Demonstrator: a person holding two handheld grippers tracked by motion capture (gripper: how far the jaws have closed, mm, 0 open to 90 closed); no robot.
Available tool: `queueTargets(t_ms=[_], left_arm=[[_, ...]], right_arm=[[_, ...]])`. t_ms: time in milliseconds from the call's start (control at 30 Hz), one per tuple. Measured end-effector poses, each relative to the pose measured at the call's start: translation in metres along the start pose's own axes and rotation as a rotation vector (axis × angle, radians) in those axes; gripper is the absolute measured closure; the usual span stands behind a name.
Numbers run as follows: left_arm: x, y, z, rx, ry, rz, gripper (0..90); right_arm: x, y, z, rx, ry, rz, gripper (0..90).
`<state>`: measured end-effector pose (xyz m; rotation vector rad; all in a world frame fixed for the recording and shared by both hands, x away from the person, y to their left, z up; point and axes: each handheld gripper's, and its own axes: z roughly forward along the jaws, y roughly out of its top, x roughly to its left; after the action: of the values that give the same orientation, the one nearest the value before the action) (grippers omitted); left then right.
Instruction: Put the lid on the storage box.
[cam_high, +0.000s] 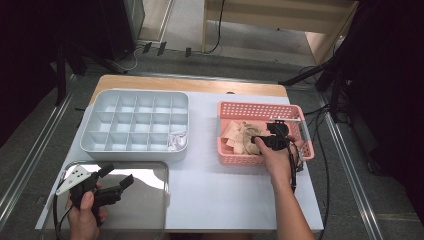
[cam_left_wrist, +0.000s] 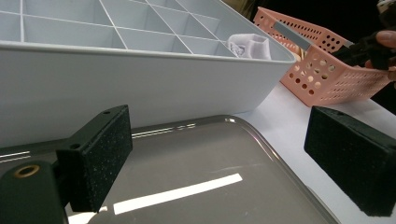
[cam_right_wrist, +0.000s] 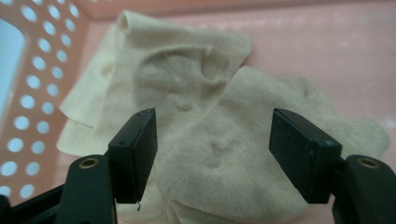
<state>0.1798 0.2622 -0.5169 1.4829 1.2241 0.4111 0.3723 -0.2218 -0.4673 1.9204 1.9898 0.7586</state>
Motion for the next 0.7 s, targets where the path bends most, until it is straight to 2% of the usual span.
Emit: queueTargets(t_ms=[100, 233, 300, 367, 433, 533, 600, 700], left_arm=[[-0.001, 0.000, 0.000, 0.001, -0.001, 0.004, 8.3], [0.000, 0.000, -0.001, -0.004, -0.001, 0.001, 8.3], [0.001, 0.000, -0.002, -0.005, -0.001, -0.001, 8.3], [0.001, 0.000, -0.002, -0.007, -0.002, -0.005, 8.3], [0.001, 0.001, -0.002, -0.006, -0.003, -0.002, 8.3], [0.001, 0.001, -0.002, -0.008, -0.005, -0.004, 8.4], [0.000, 0.001, -0.002, -0.008, -0.005, -0.005, 8.4], [0.000, 0.001, -0.002, -0.007, -0.003, -0.002, 8.4]], right_arm=[[0.000, 0.002, 0.012, 0.081, -0.036, -0.007, 28.3], [0.000, 0.001, 0.022, 0.131, -0.094, -0.023, 29.9], [0.000, 0.000, 0.022, 0.124, -0.115, -0.027, 37.6], [-0.002, 0.000, 0.019, 0.099, -0.108, -0.019, 50.5], [-0.006, 0.000, 0.015, 0.073, -0.095, 0.006, 60.0], [-0.015, 0.001, 0.011, 0.053, -0.071, 0.016, 72.9], [-0.021, 0.001, 0.009, 0.045, -0.062, 0.021, 79.2], [-0.030, 0.000, 0.003, 0.002, -0.082, 0.024, 83.7]])
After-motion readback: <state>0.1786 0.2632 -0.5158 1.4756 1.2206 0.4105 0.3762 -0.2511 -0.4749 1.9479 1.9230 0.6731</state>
